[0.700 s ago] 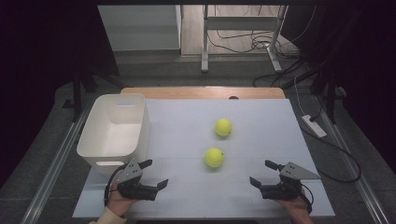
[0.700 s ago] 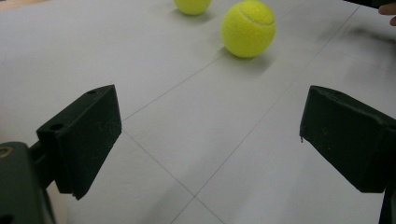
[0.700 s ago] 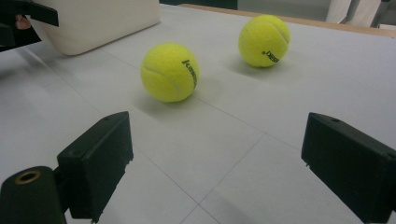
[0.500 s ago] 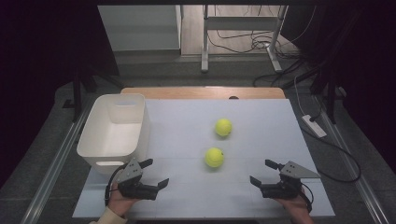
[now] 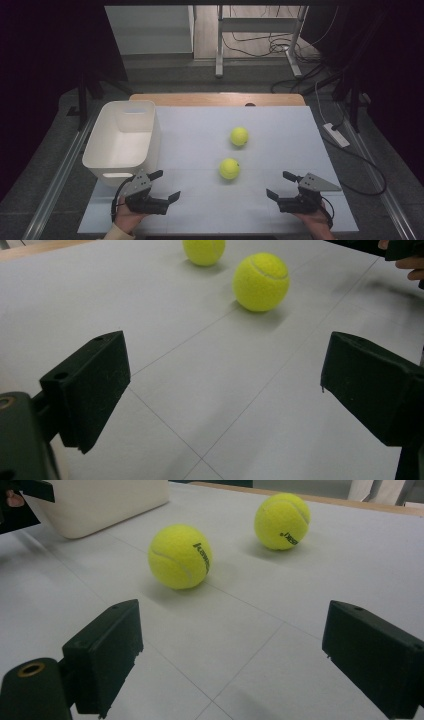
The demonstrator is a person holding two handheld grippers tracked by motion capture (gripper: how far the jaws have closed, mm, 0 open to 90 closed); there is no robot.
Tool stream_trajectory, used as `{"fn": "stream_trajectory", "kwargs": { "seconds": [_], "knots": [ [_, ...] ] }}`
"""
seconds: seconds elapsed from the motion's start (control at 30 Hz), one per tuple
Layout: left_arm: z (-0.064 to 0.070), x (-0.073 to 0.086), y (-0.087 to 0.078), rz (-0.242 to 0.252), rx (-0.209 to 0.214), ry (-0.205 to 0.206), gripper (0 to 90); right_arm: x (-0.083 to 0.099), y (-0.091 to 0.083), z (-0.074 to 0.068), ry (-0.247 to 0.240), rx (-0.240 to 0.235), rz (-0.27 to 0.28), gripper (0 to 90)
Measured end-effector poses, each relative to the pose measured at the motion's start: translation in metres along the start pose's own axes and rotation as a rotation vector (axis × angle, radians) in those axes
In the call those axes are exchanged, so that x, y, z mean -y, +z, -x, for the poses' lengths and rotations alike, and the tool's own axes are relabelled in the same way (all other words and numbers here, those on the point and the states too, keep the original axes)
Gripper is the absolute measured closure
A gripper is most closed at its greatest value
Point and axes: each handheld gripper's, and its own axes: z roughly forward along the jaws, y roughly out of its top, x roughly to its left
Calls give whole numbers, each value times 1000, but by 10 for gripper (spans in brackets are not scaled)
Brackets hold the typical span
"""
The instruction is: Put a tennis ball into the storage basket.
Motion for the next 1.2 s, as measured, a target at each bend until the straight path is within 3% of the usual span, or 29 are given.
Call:
{"fn": "stream_trajectory", "kwargs": {
  "seconds": [0.73, 1.2],
  "knots": [
    [10, -22, 10, -57, 2, 10, 75, 0, 3, 2, -8, -11, -7, 98],
    [15, -37, 19, -68, 17, 31, 77, 2, -1, 2, -1, -6, 5, 103]
  ]
}}
